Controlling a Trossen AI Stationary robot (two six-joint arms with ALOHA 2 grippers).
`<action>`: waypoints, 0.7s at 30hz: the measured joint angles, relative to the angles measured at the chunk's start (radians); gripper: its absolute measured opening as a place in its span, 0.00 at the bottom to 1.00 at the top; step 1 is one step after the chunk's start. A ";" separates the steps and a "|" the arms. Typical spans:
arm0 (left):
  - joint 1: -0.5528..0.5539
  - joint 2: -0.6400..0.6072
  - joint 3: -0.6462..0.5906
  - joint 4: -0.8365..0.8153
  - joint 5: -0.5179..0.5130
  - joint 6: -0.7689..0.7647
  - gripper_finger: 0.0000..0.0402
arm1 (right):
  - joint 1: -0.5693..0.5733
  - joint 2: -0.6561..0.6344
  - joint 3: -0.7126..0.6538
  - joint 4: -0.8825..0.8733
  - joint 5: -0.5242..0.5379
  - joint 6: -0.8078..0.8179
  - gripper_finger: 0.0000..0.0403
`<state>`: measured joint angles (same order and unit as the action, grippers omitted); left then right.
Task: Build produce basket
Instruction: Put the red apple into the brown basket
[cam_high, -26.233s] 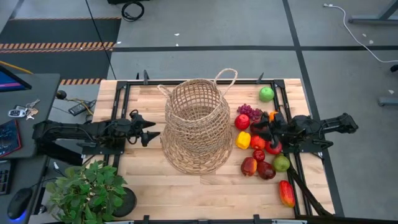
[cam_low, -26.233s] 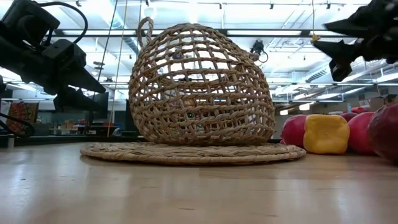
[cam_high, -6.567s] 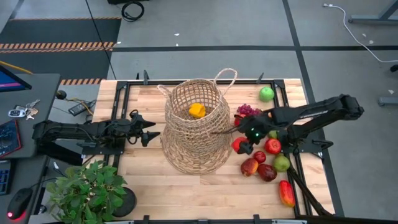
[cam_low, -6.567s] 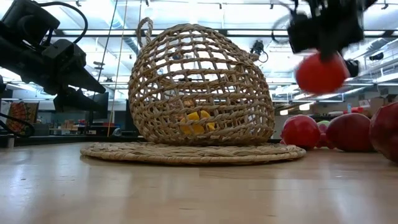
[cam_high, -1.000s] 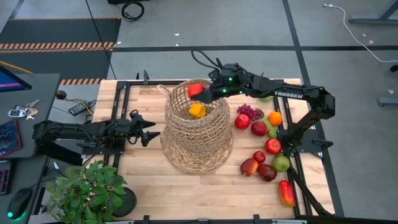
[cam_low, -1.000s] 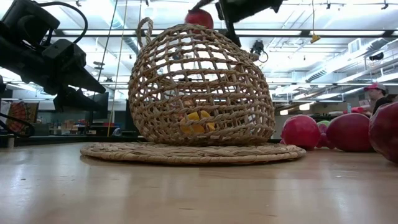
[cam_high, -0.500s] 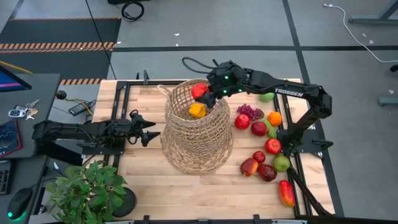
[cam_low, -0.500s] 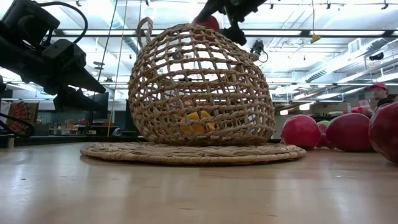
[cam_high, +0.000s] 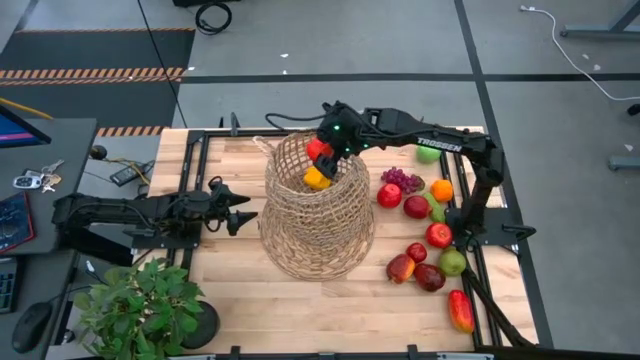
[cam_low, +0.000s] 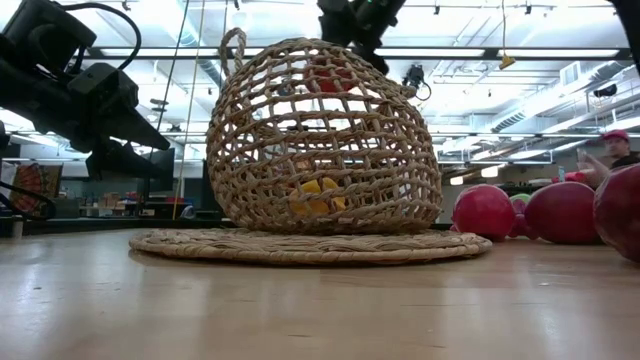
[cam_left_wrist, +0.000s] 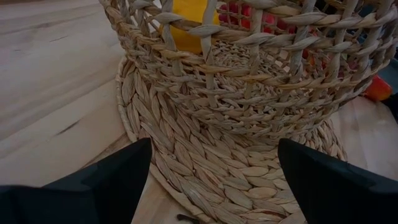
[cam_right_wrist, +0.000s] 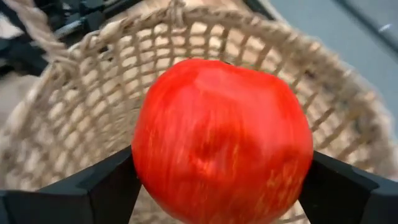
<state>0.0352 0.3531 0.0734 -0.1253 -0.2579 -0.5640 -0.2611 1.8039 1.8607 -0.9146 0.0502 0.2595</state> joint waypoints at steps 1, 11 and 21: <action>0.000 0.000 0.000 0.000 0.000 0.000 0.89 | 0.006 0.013 0.020 -0.002 0.016 -0.014 0.92; 0.000 0.000 0.000 0.000 0.000 0.000 0.89 | 0.025 0.100 0.100 -0.075 0.063 -0.049 0.92; 0.000 0.000 0.000 0.000 0.000 0.000 0.89 | 0.024 0.125 0.098 -0.081 0.141 -0.162 0.92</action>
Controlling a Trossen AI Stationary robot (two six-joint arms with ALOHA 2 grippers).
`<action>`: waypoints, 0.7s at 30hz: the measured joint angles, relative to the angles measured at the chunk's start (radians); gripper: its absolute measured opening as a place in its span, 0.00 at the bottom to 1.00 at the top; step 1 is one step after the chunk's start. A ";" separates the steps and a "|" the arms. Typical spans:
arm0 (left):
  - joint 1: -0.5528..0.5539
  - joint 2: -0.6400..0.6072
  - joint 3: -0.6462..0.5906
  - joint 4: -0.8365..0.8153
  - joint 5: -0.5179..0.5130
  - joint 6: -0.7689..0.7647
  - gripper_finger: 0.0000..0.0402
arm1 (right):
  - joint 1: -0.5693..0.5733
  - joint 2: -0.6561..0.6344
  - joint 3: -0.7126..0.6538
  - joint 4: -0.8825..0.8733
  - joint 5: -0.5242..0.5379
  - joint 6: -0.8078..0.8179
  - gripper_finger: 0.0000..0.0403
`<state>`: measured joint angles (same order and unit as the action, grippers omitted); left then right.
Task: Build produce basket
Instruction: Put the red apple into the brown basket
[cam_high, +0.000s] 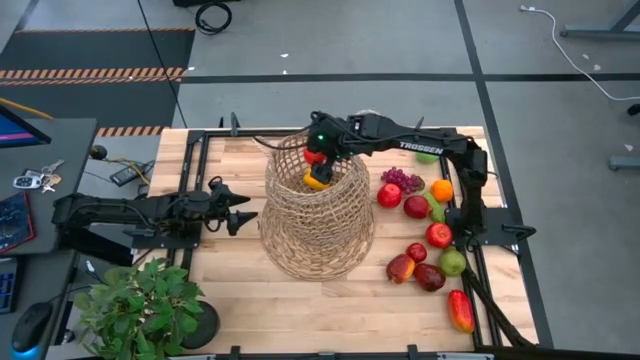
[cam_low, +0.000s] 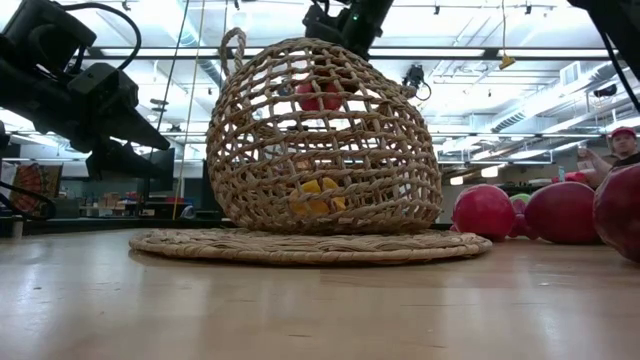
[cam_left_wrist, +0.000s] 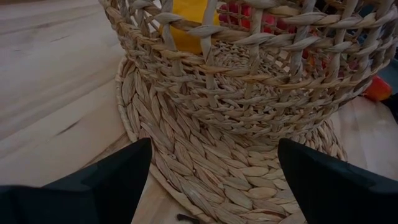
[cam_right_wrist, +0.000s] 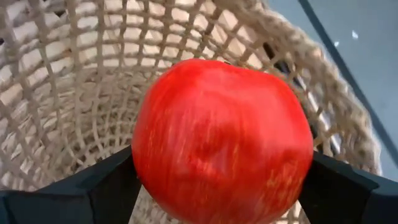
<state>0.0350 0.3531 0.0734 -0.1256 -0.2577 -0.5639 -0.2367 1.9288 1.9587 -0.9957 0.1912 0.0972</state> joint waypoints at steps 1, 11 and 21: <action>0.000 0.000 0.000 0.000 0.000 0.000 0.89 | 0.000 0.001 0.000 0.012 0.000 -0.018 0.92; 0.000 0.000 0.000 0.000 0.000 0.000 0.89 | -0.003 0.002 0.000 0.127 0.000 -0.079 0.92; 0.000 0.000 0.000 0.000 0.000 0.000 0.89 | -0.003 0.002 0.000 0.136 0.000 -0.076 0.92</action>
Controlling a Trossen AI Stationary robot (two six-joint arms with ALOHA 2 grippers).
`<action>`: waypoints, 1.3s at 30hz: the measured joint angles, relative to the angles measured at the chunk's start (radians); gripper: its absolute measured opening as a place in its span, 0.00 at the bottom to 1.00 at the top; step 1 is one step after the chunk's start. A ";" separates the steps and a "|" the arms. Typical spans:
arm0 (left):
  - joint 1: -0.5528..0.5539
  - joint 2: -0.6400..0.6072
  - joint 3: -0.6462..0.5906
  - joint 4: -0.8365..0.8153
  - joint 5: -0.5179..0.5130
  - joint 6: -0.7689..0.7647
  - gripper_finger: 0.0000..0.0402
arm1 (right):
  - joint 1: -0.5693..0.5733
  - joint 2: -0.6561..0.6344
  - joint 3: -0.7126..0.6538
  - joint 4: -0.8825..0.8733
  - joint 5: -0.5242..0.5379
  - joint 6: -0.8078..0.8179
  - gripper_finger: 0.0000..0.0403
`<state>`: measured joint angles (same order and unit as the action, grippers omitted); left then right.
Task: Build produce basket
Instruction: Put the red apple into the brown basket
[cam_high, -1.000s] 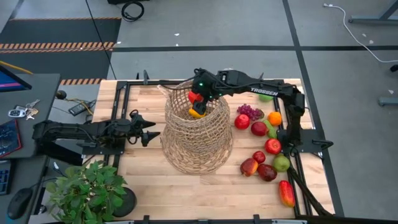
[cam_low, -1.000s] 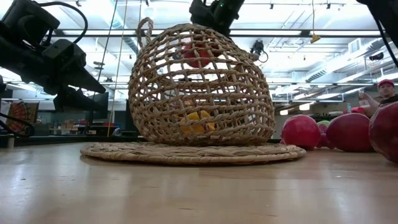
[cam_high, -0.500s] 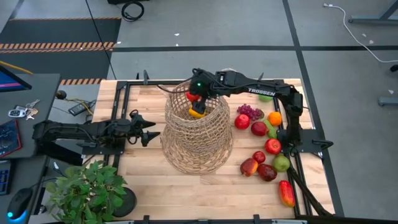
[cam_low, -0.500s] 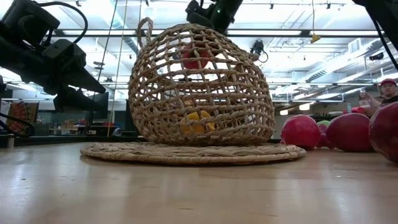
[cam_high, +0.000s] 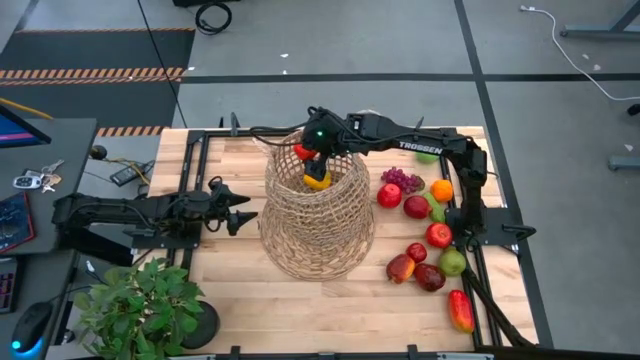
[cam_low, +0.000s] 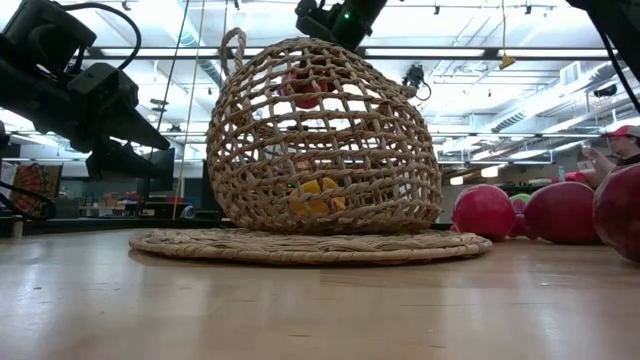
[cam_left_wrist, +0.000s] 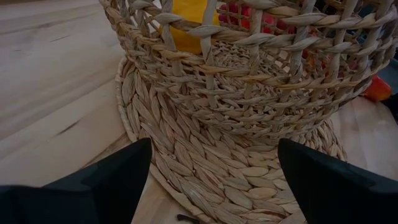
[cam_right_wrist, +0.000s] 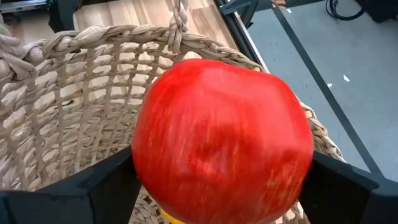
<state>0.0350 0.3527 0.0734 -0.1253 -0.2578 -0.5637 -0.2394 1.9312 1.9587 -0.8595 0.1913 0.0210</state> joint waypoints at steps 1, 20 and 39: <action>0.000 0.000 0.000 0.000 0.000 0.000 0.89 | 0.000 0.000 0.000 0.000 0.000 0.001 0.92; 0.000 0.000 0.000 0.000 0.000 0.000 0.89 | 0.000 -0.001 -0.129 0.022 0.033 -0.033 0.92; 0.000 0.000 0.000 0.000 0.000 0.000 0.89 | 0.047 -0.001 -0.311 0.121 -0.012 -0.204 0.92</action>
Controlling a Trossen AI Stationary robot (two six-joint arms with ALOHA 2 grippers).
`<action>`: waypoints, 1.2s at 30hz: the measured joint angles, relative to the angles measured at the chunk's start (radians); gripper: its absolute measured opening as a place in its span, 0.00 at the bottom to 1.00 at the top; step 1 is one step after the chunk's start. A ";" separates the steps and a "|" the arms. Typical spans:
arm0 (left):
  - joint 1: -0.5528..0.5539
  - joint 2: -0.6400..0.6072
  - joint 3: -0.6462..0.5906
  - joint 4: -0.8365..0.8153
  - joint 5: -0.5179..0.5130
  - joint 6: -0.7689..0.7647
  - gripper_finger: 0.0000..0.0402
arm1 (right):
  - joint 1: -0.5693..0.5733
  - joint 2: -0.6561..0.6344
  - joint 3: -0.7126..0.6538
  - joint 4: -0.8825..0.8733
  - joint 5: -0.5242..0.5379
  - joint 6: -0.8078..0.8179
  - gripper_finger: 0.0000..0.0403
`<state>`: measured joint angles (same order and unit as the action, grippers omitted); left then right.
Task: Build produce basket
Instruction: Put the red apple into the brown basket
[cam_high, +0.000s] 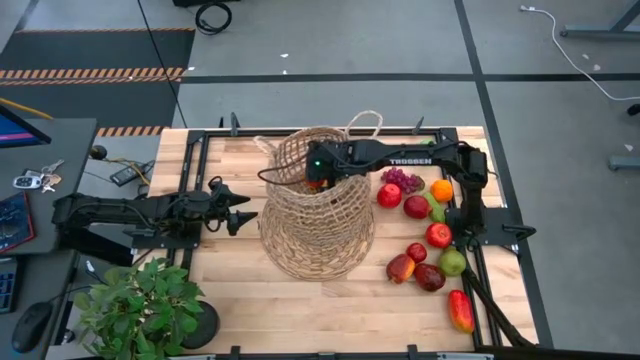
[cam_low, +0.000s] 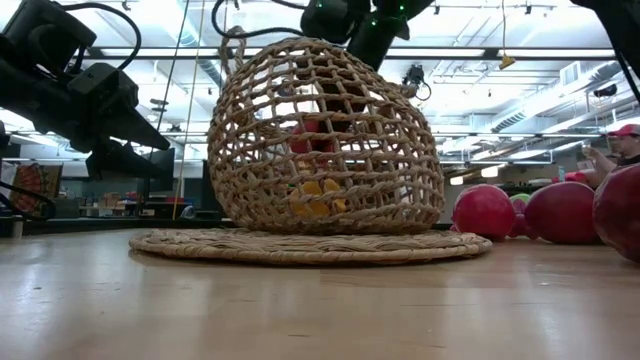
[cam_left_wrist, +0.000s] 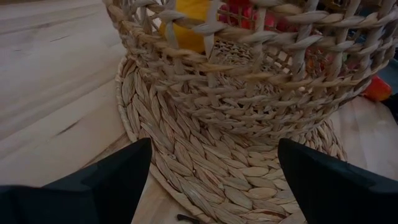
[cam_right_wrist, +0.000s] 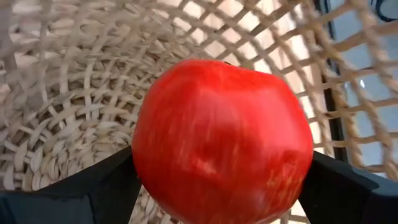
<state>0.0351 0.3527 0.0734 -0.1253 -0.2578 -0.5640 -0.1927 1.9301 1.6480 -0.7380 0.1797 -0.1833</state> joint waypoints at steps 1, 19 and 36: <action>0.000 0.000 0.000 0.000 0.000 0.000 0.89 | 0.002 0.000 -0.005 -0.001 0.000 0.000 0.92; 0.000 0.000 0.000 0.000 0.000 0.000 0.89 | -0.001 -0.001 -0.025 0.008 -0.187 -0.001 0.98; 0.000 0.000 0.000 0.000 0.000 0.000 0.89 | -0.008 0.000 0.186 0.004 0.054 -0.056 0.99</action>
<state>0.0349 0.3531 0.0734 -0.1250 -0.2577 -0.5640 -0.2008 1.9305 1.8335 -0.7337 0.2341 -0.2393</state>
